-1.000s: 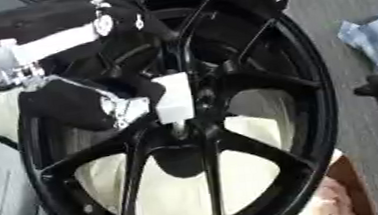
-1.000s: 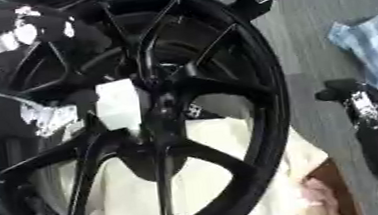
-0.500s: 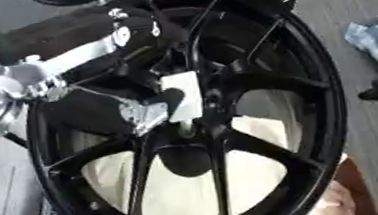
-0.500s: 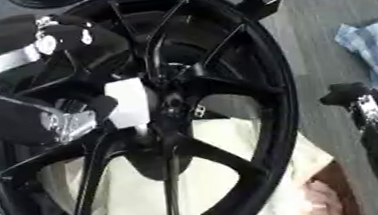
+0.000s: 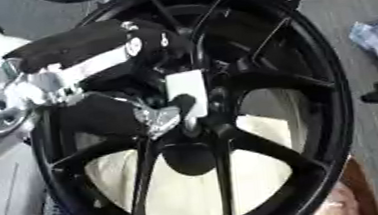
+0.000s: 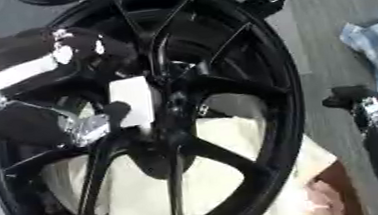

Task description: Pull the pin out of the wheel hub.

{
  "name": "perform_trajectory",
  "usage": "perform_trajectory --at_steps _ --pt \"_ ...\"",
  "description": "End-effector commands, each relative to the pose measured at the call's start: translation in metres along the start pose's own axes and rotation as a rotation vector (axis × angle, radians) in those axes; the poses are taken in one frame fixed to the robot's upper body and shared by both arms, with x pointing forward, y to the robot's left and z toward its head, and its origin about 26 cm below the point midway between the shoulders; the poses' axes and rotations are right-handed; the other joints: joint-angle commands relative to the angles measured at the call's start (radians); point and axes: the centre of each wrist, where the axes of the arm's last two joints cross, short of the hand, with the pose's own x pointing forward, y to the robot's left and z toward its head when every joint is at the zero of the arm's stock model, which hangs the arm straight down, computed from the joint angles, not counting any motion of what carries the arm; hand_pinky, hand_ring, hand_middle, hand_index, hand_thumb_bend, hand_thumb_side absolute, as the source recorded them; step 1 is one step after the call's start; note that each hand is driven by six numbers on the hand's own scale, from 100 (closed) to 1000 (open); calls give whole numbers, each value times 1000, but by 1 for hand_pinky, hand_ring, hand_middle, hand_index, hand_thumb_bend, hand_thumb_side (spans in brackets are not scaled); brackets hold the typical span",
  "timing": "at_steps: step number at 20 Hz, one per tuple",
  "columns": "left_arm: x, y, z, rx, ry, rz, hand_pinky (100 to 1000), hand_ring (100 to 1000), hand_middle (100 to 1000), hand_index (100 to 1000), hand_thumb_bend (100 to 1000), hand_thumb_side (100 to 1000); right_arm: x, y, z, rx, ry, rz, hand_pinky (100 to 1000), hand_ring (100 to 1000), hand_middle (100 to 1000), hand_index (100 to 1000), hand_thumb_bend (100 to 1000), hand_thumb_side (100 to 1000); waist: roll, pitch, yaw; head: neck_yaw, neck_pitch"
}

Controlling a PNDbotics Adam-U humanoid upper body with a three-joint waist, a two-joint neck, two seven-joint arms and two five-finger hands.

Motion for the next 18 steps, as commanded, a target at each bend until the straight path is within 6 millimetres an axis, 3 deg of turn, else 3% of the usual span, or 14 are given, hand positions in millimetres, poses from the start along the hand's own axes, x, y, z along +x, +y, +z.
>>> perform_trajectory --at_steps 1,8,18 --pt "2 4 3 28 15 -38 880 852 774 904 410 679 7 2 -2 11 -23 8 998 737 603 712 100 804 1 -13 -1 9 -17" --pt "4 1 1 6 29 -78 896 861 779 919 469 662 6 4 -3 19 -23 7 998 738 603 712 100 808 1 -9 -5 20 -27" --pt "4 -2 -1 -17 58 -93 902 870 788 930 440 636 7 7 -4 30 -34 3 999 739 604 713 100 808 -2 4 -6 23 -37"
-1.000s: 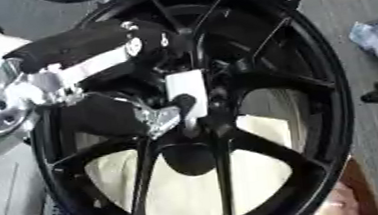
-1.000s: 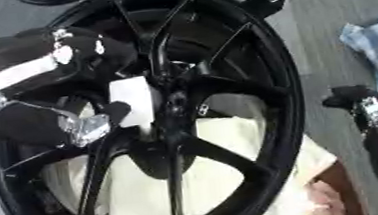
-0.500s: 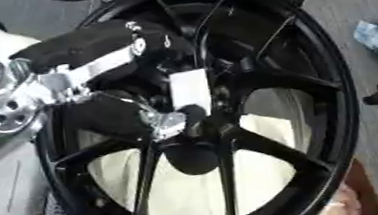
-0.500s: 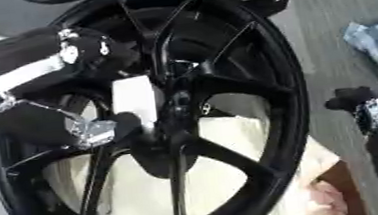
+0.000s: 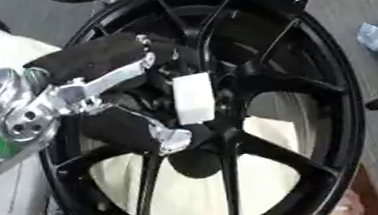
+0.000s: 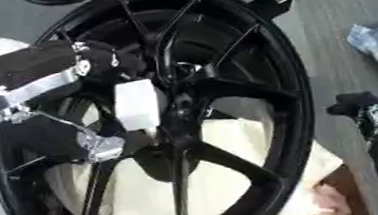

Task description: Pull the pin out of the wheel hub.

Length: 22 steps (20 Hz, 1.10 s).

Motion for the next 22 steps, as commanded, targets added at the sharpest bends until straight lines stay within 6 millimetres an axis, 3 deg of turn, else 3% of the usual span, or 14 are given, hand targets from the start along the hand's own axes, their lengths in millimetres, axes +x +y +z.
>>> perform_trajectory --at_steps 1,12,22 --pt "2 5 2 14 9 -19 902 870 789 930 437 633 7 1 -2 17 -34 16 999 739 604 713 100 805 -1 -14 -1 5 -17" --pt "3 7 2 34 31 10 871 846 763 900 300 657 6 5 -2 16 -29 10 1000 739 604 713 100 825 -3 -6 -5 -8 -27" --pt "3 10 3 31 26 27 855 834 737 882 275 622 6 6 -2 20 -26 6 1000 739 605 713 100 827 -6 -7 -9 -25 -48"
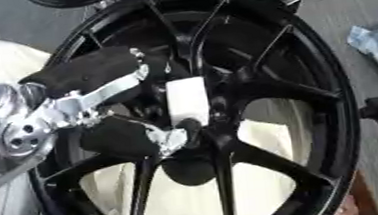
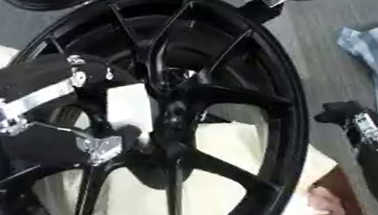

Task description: Pull the pin out of the wheel hub.

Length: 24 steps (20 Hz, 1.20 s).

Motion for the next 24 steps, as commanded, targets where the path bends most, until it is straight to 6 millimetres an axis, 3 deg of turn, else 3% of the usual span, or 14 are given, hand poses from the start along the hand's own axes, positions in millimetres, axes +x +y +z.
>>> perform_trajectory --at_steps 1,18,24 --pt "2 11 4 38 -9 -19 855 834 737 882 277 619 6 1 -1 9 -19 6 1000 739 605 713 100 828 1 -19 -1 0 -15" --pt "9 19 2 50 -71 -62 873 851 761 884 334 592 6 1 -1 6 -4 -3 1000 739 605 713 100 837 1 -23 -7 10 -14" --pt "10 19 2 40 -67 -78 848 815 690 847 293 507 6 1 -1 6 -8 -4 1000 740 605 713 100 835 2 -22 -8 15 -10"
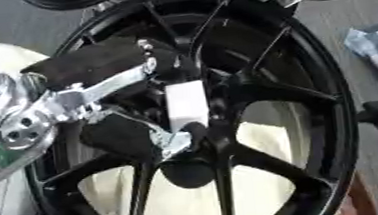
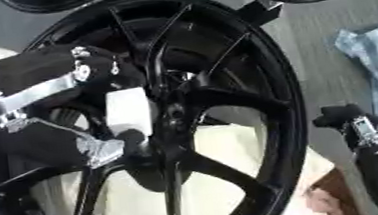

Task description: Pull the pin out of the wheel hub.

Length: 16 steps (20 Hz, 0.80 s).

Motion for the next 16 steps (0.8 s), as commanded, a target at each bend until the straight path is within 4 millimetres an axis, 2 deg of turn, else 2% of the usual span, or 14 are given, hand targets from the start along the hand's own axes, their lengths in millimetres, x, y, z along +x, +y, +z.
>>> perform_trajectory --at_steps 1,4,7,11,16 --pt "3 9 3 21 3 -32 844 811 679 842 283 496 7 -1 -2 3 -25 5 1000 740 605 713 100 836 1 -22 -1 5 -10" --pt "3 8 3 14 7 -31 836 798 638 817 232 432 7 -1 -2 5 -25 2 1000 740 605 713 100 837 1 -22 -1 7 -11" --pt "3 8 2 12 10 -21 825 783 597 786 208 415 7 -1 -2 3 -24 1 1000 740 605 713 100 838 0 -22 -2 8 -10" --pt "3 8 3 5 13 0 800 736 517 675 160 370 7 -1 -1 1 -22 0 1000 740 605 714 100 838 -1 -23 -2 11 -8" --pt "2 10 4 10 18 18 765 679 467 552 116 248 6 -1 -1 2 -21 0 1000 740 606 714 100 835 -1 -26 0 12 -4"
